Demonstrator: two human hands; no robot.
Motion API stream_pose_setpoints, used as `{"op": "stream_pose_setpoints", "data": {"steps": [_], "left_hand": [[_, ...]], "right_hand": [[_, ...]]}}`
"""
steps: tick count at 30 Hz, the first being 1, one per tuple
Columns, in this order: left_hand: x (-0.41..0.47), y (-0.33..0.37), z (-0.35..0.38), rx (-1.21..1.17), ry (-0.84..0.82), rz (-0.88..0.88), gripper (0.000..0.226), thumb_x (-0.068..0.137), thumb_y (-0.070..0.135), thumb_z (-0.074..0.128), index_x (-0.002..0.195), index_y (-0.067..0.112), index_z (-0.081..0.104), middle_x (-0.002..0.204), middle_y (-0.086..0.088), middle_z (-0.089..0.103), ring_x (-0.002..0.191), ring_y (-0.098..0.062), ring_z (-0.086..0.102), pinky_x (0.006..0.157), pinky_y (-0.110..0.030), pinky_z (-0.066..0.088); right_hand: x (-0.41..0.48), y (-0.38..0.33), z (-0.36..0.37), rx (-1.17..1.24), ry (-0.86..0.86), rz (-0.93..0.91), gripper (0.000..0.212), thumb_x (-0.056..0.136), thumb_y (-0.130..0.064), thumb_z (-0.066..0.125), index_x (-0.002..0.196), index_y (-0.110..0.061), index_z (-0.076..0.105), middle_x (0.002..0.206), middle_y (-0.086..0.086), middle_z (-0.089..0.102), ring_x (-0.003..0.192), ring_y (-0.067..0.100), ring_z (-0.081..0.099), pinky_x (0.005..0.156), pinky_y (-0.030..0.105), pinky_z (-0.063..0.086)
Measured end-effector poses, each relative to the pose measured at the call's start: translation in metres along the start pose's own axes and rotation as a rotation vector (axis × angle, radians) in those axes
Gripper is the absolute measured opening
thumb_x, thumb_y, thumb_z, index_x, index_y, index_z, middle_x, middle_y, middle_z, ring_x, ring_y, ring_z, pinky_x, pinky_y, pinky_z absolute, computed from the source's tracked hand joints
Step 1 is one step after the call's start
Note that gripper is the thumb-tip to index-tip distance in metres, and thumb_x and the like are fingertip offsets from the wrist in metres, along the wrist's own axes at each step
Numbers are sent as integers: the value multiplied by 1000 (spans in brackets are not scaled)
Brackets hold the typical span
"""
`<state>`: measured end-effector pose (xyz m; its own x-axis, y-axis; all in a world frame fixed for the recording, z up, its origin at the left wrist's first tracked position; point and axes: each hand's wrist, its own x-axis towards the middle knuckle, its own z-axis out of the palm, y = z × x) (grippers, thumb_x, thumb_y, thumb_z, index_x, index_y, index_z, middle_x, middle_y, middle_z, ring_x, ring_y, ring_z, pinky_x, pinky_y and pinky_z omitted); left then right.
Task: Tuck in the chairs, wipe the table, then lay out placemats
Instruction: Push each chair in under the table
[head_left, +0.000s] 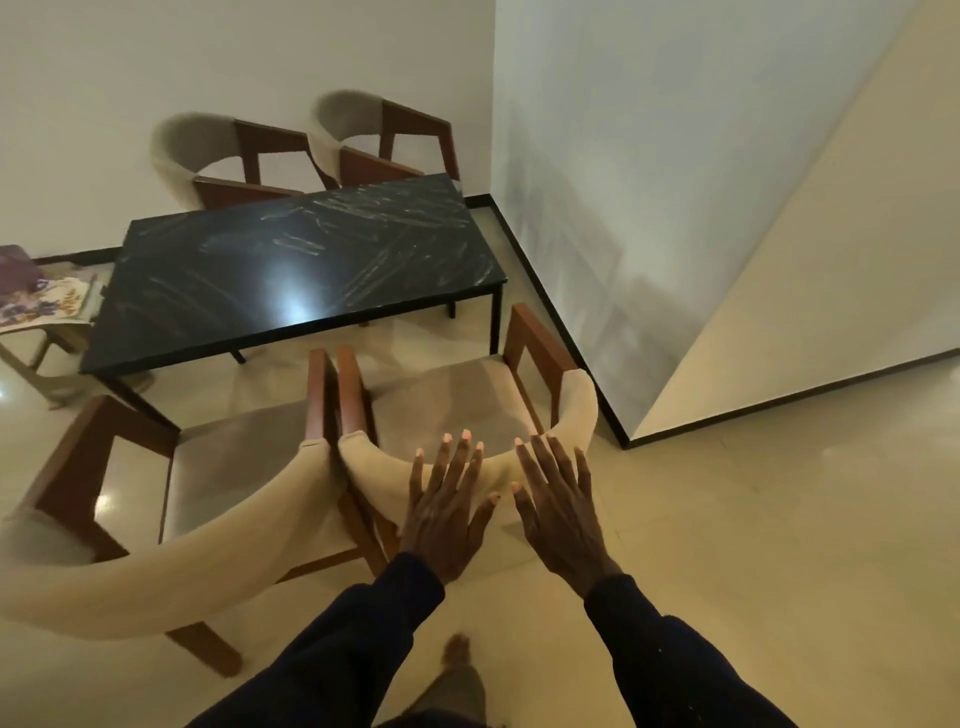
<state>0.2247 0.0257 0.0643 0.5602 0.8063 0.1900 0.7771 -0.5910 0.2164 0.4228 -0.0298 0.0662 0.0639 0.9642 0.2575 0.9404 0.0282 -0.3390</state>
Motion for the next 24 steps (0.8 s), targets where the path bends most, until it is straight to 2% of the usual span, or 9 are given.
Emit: {"op": "stream_pose_setpoints", "data": {"steps": [4,7,10,14,17,24], "left_hand": [[64,29,28,-25,-7,-12,71,111,59,24,168,18,23,178,-9,13,165,-28,6,130,-63,11],[114,47,51,-46,-15,-9,70,111,59,26,168,18,25,177,-8,13,165,-27,6,130,-63,8],[155,71,65,-90,-4,-27,67,111,56,29,166,17,31,176,-8,17,165,-27,7,130,-64,10],[215,97,78,-115,3,-2,67,112,56,26,166,17,31,176,-7,18,165,-26,7,131,-62,6],[245,111,84,-130,13,-27,67,112,55,26,168,19,25,176,-6,17,165,-25,6,131,-60,3],[319,125,107,-108,67,-138,67,113,58,16,168,21,24,177,-6,17,165,-22,2,129,-58,3]], "right_hand": [[29,57,-10,-43,9,-2,57,113,-42,40,165,-18,36,173,10,33,162,31,24,131,64,16],[52,103,-18,-88,-32,12,59,114,-46,37,166,-18,34,174,9,29,164,29,17,132,62,10],[71,144,-31,-81,-28,47,58,114,-46,36,165,-18,36,174,10,29,165,28,13,132,61,9],[111,208,-47,-97,-31,74,60,115,-49,31,168,-22,30,177,4,20,166,22,4,133,57,6],[136,243,-51,-70,-44,94,61,115,-51,26,168,-20,29,177,5,22,166,21,7,134,55,9],[221,320,-38,45,-99,-18,63,114,-54,26,167,-21,31,176,2,25,165,19,12,134,53,14]]}}
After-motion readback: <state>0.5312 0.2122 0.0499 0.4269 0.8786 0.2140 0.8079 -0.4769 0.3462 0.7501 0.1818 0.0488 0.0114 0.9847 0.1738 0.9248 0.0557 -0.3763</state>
